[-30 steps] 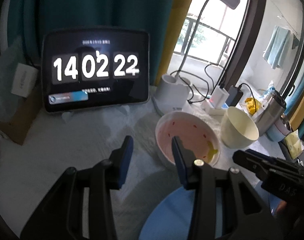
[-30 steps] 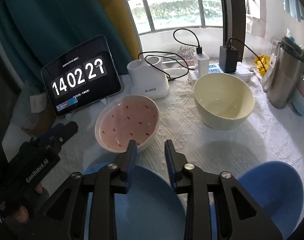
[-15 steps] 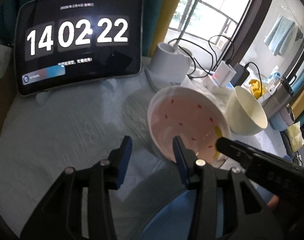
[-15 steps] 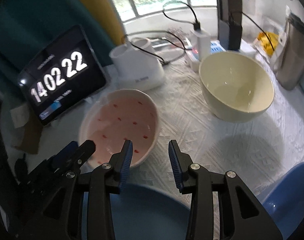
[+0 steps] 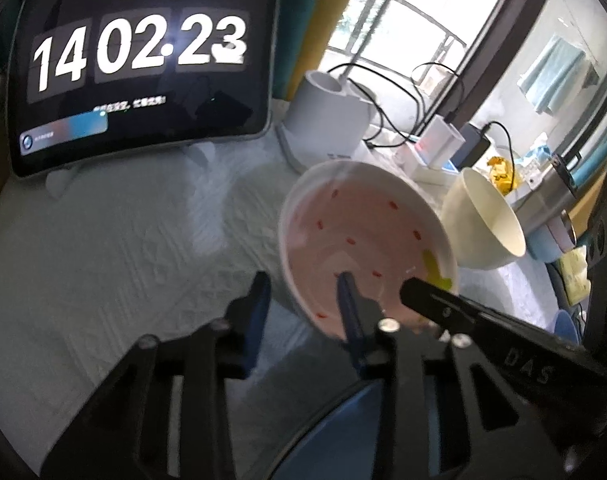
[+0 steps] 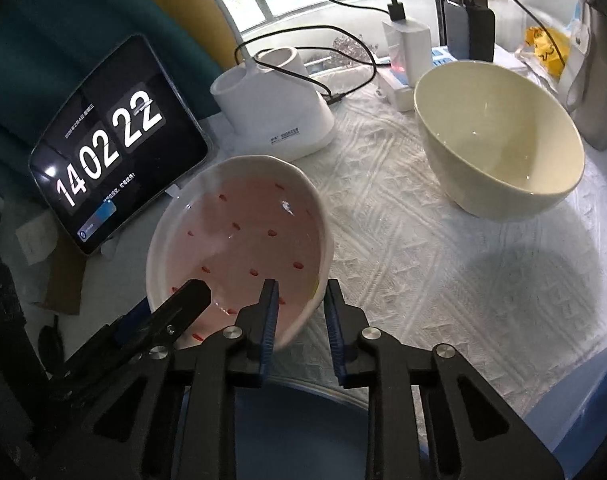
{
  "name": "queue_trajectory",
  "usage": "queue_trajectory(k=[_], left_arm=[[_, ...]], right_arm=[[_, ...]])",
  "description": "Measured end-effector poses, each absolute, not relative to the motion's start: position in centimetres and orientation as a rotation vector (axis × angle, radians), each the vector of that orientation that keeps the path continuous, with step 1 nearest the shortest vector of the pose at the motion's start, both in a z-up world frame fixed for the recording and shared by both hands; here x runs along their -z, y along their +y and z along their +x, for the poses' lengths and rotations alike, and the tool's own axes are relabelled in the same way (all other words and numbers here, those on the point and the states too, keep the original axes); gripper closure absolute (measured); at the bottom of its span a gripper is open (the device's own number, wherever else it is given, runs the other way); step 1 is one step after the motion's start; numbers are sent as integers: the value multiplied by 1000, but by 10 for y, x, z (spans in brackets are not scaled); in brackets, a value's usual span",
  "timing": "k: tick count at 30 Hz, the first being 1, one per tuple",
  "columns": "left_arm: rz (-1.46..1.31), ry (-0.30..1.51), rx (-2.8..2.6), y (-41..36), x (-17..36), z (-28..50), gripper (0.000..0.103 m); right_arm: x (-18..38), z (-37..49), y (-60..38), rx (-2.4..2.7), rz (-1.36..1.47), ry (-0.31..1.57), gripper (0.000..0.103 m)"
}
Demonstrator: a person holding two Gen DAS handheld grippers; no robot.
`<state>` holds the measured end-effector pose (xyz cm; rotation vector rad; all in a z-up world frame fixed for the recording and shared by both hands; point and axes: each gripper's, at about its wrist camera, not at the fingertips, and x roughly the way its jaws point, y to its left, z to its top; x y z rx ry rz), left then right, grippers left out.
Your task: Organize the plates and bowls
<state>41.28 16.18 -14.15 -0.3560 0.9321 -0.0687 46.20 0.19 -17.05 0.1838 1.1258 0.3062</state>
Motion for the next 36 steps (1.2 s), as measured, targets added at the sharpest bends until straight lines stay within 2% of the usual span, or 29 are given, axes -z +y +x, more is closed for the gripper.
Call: queue_trajectory(k=[12,36], left_arm=[[-339,881,69,160,125,399,73],[-277,782,90,126,72,347,73]], right_arm=[[159,448,2,-320,168,1101,81],[96,397,-30,-343,183,973,81]])
